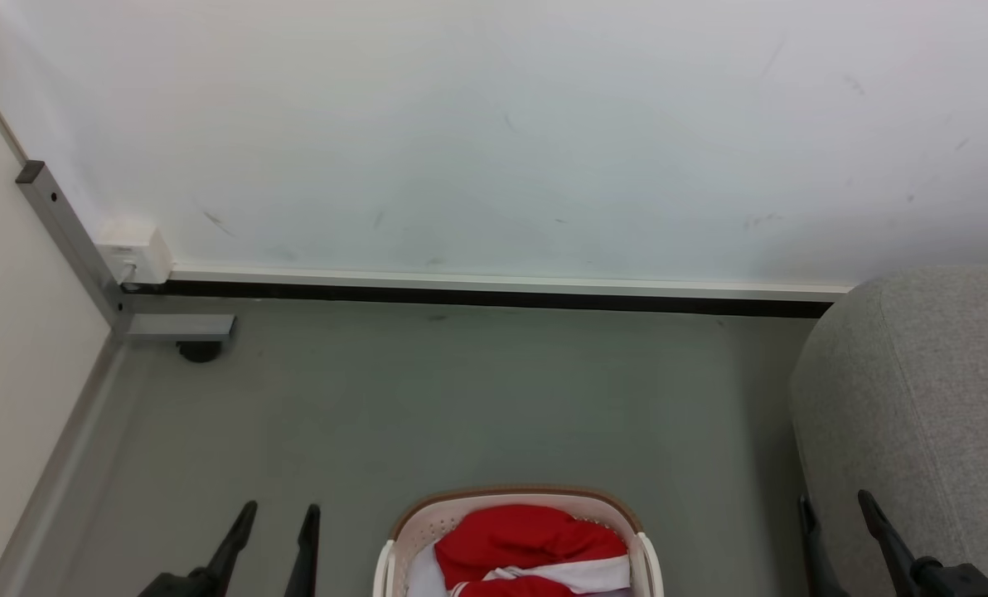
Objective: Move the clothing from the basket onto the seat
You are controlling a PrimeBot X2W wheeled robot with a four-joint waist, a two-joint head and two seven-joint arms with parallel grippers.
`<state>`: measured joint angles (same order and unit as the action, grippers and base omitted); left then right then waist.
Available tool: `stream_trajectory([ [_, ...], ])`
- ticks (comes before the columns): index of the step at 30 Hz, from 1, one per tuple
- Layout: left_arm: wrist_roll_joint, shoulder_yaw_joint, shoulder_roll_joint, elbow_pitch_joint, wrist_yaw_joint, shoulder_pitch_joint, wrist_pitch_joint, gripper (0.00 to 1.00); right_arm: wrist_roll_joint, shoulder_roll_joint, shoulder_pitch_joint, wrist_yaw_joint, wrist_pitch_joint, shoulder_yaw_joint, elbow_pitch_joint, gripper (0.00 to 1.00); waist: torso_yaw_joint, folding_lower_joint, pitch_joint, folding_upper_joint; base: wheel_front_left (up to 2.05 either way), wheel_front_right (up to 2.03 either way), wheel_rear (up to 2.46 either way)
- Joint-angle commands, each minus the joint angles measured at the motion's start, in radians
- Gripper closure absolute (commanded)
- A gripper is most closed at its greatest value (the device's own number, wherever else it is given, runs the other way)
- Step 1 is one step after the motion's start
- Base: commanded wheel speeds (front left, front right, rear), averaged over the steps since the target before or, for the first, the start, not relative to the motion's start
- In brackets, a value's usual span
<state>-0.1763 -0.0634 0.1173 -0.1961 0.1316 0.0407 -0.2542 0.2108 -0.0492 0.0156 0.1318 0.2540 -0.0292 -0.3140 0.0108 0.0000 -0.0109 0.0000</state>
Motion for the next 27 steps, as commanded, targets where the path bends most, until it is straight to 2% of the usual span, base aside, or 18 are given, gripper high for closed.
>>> stream_trajectory([
  [1, 0.030, -0.001, 0.010, -0.004, -0.002, 0.008, -0.006, 0.00, -0.022, -0.003, -0.007, -0.002, 0.006, -0.002, -0.005, 0.00, -0.001, 0.0000, 0.000, 0.0000, 0.00, 0.00, 0.00],
  [20, 0.019, -0.009, 0.009, -0.024, -0.002, 0.002, -0.011, 0.00, -0.003, -0.002, 0.003, -0.002, 0.011, -0.021, -0.017, 0.00, -0.023, 0.0000, 0.009, 0.0000, 0.00, 0.00, 0.00],
  [27, 0.008, -0.063, 0.041, -0.038, -0.002, -0.053, -0.011, 0.00, 0.007, -0.002, 0.039, -0.002, 0.011, -0.032, 0.011, 0.00, -0.059, 0.0000, 0.062, 0.0000, 0.00, 0.00, 0.00],
])
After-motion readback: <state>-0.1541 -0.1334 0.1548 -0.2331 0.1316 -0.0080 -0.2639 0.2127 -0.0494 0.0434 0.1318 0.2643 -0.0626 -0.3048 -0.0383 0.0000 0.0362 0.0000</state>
